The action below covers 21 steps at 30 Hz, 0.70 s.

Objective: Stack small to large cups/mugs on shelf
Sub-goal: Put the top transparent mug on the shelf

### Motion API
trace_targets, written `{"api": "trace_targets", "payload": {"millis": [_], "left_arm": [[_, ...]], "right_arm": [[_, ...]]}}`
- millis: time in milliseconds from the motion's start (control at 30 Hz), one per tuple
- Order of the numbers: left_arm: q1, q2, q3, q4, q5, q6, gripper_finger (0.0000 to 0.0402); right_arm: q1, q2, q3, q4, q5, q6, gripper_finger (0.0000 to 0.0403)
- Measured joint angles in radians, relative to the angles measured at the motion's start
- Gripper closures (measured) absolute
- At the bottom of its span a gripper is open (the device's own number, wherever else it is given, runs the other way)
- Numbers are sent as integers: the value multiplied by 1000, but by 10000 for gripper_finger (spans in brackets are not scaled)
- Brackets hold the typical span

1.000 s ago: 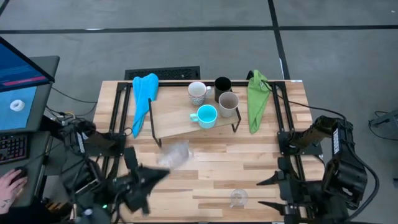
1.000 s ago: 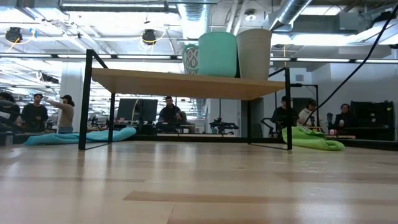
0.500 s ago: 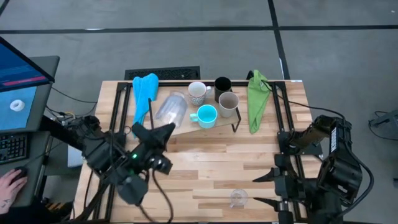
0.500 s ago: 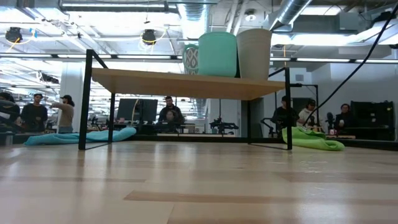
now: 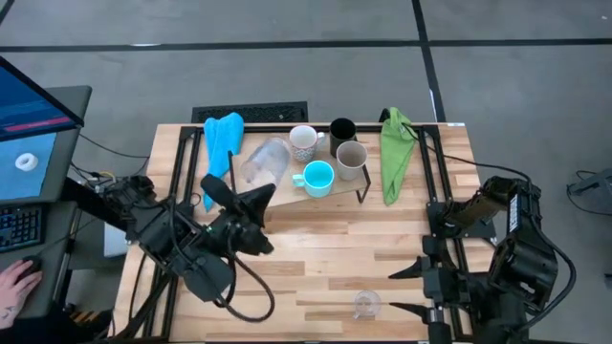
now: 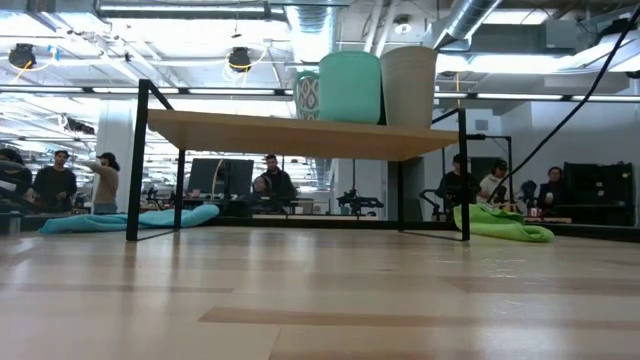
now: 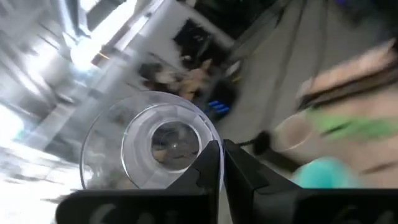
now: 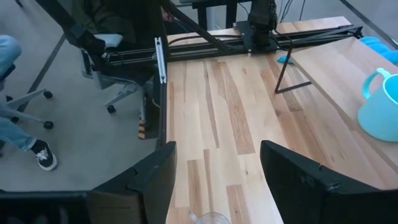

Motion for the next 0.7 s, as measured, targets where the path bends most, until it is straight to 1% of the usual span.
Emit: {"api": "trace_targets", "payload": {"millis": [67,133,200,300,367,400,433,500,567,633,700], "left_arm": [[-2,-4,0,-32,85,-168,401],[-3,-4,1,-106,202,-351,401],[3,-3,1,-221,353,-551,401],[19,5,1,-412,607,-848,401],[24,20,1,-519,748,-988,401],[23,30,1,-566,786,-1034,401],[15,39,-3,-589,803,-1072,401],[8,41,-31,-560,822,-1054,401],[11,32,-45,-570,841,-1053,401],[41,19,-71,-577,870,-1085,401],[68,2,-99,-577,886,-1071,401]], "right_arm": [[4,0,0,0,0,0,149],[9,0,0,0,0,0,149],[9,0,0,0,-4,0,149],[9,0,0,0,-31,0,149],[9,0,-1,0,-48,0,149],[9,0,-2,-2,-51,0,149],[9,0,-3,-4,-52,-1,149],[8,0,-3,-4,-53,-10,149],[7,0,-3,-4,-53,-25,149],[7,0,-3,-4,-52,-32,149],[6,0,-3,-4,-52,-33,149]]}}
